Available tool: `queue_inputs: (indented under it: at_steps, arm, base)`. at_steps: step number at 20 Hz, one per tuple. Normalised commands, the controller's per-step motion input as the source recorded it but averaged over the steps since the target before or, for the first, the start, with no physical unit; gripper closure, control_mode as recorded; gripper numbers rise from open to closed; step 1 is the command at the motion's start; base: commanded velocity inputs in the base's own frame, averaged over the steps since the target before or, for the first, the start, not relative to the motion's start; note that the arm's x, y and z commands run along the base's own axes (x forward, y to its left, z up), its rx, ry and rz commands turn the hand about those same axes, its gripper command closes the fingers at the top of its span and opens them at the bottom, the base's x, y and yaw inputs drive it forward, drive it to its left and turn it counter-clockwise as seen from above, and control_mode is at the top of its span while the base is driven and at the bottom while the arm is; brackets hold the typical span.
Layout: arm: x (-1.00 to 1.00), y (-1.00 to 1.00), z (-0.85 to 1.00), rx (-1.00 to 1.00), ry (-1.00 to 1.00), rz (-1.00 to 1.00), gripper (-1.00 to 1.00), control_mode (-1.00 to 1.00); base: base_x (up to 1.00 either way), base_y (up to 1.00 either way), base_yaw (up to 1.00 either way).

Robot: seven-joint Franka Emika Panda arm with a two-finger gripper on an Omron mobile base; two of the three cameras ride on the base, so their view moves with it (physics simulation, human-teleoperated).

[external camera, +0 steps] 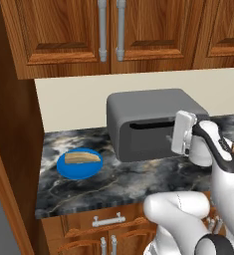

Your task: Open the toaster oven door. Place the baguette on the top rack in the toaster oven and place the chicken drumstick on the bottom rack.

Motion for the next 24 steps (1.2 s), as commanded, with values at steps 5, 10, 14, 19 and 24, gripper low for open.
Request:
queue_inputs:
  at_steps: [5,10,14,19,24]
  arm:
    - [0.41,-0.03,-0.12,0.05,0.0,0.0,-1.0,-1.0]
    - [0.39,0.0,-0.14,0.02,0.0,0.0,-1.0,-1.0]
    - [0.33,0.0,-0.16,0.0,0.02,0.0,1.0,-1.0]
    - [-0.19,0.0,-0.19,0.0,0.08,0.03,1.0,-1.0]
    - [-0.88,0.0,-0.37,0.0,0.24,0.42,1.0,-1.0]
  base:
    - [0.0,0.0,0.0]
    - [0.0,0.0,0.0]
    - [0.0,0.0,0.0]
    - [0.0,0.0,0.0]
    - [0.0,0.0,0.0]
